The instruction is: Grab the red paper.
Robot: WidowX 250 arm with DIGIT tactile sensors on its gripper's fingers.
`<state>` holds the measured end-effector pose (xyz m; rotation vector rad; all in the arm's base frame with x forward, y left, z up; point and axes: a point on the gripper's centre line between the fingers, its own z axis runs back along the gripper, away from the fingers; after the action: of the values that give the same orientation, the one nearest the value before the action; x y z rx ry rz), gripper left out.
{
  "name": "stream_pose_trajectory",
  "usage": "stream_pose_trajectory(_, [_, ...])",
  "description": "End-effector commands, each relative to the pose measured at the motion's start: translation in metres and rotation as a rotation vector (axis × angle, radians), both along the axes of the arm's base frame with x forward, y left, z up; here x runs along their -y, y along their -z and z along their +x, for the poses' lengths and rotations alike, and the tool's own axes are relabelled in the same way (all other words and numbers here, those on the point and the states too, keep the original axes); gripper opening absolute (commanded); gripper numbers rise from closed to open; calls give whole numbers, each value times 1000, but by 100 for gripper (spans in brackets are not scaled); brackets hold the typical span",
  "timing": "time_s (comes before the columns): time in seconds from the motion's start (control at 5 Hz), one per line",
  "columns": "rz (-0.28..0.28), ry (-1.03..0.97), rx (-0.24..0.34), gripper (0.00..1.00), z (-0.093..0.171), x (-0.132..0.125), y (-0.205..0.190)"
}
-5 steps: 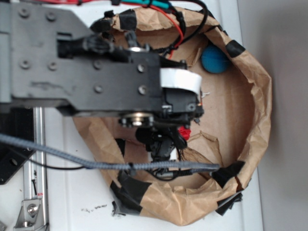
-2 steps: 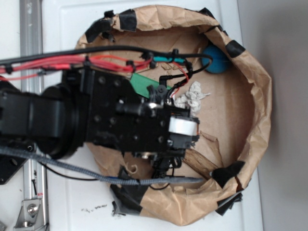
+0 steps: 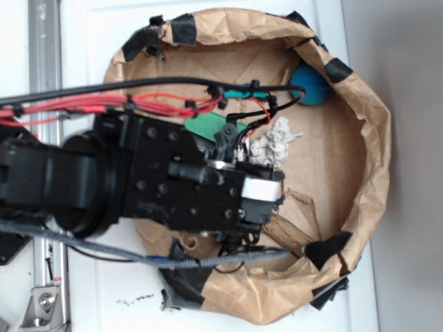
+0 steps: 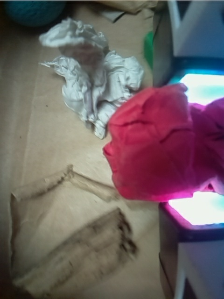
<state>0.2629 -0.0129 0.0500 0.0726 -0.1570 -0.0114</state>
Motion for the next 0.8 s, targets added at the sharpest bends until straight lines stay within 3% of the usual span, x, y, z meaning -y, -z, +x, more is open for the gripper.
stream_pose_trajectory(0.0, [-49,-202,11,0,9,-23,-110])
stream_pose_trajectory(0.2, [-62,-240,12,0,16,-30,-139])
stream_pose_trajectory(0.6, [-59,-218,-24,0,29,-19,-125])
